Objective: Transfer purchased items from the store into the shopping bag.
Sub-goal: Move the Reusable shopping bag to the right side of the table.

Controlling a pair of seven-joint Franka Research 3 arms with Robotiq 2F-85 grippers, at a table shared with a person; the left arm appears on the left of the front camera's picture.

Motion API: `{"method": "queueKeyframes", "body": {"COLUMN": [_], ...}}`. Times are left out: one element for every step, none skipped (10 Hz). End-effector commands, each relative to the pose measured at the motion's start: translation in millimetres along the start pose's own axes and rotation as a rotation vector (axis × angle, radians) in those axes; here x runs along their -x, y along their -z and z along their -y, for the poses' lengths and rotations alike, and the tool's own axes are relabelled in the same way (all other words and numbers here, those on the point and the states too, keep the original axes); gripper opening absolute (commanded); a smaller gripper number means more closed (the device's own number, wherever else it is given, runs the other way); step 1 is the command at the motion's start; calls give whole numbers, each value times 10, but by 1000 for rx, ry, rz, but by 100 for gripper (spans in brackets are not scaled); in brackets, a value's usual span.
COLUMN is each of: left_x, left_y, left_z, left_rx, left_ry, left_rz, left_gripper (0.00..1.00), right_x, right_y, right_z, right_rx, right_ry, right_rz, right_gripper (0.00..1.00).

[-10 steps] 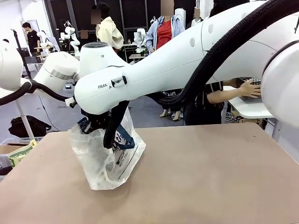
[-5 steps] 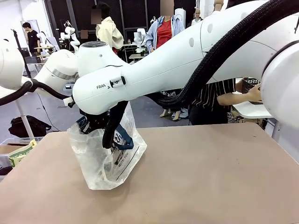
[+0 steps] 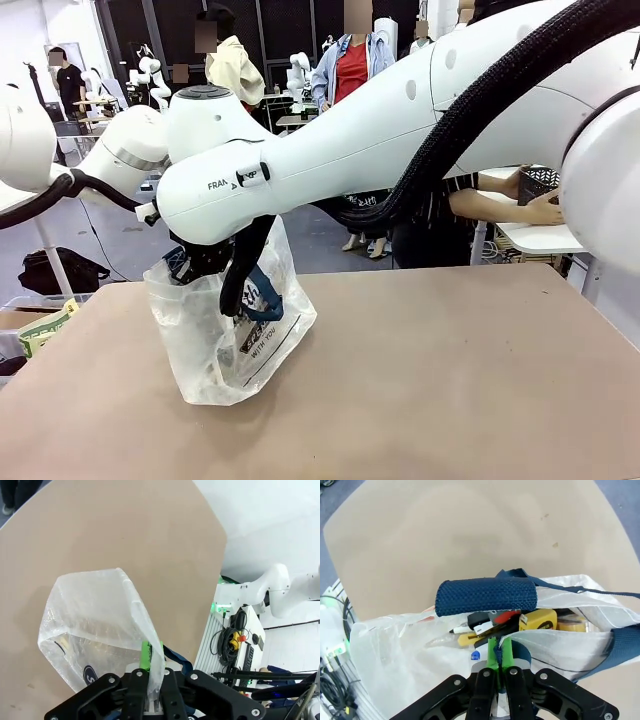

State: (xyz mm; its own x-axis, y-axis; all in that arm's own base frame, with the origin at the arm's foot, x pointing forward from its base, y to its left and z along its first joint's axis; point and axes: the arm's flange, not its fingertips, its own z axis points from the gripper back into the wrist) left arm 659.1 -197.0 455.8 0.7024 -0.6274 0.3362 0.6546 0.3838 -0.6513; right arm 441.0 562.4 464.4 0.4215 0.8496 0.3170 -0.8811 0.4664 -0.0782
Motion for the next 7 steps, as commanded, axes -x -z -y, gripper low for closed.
{"method": "queueKeyframes", "body": {"left_x": [-64, -62, -57, -50, -46, -38, -36], "left_y": [-18, -21, -22, -25, -26, -32, -43], "left_z": [-6, -11, -13, -10, -7, -10, -18], "left_rx": [-2, -1, 0, 0, 1, 11, 9], "left_ry": [-20, -18, -21, -20, -13, -7, -4], "left_rz": [-25, -25, -25, -25, -24, -23, -19], "left_gripper": [0, 0, 0, 0, 0, 0, 0], "right_x": [115, 156, 184, 242, 316, 403, 518], "right_y": [-32, -78, -112, -177, -269, -383, -517], "right_z": [-50, -56, -60, -79, -110, -128, -117], "right_rx": [39, 44, 44, 47, 57, 67, 84], "right_ry": [9, 22, 28, 52, 60, 69, 83], "right_rz": [27, 28, 33, 33, 43, 68, 85], "right_gripper": [23, 43, 62, 82, 100, 100, 100]}}
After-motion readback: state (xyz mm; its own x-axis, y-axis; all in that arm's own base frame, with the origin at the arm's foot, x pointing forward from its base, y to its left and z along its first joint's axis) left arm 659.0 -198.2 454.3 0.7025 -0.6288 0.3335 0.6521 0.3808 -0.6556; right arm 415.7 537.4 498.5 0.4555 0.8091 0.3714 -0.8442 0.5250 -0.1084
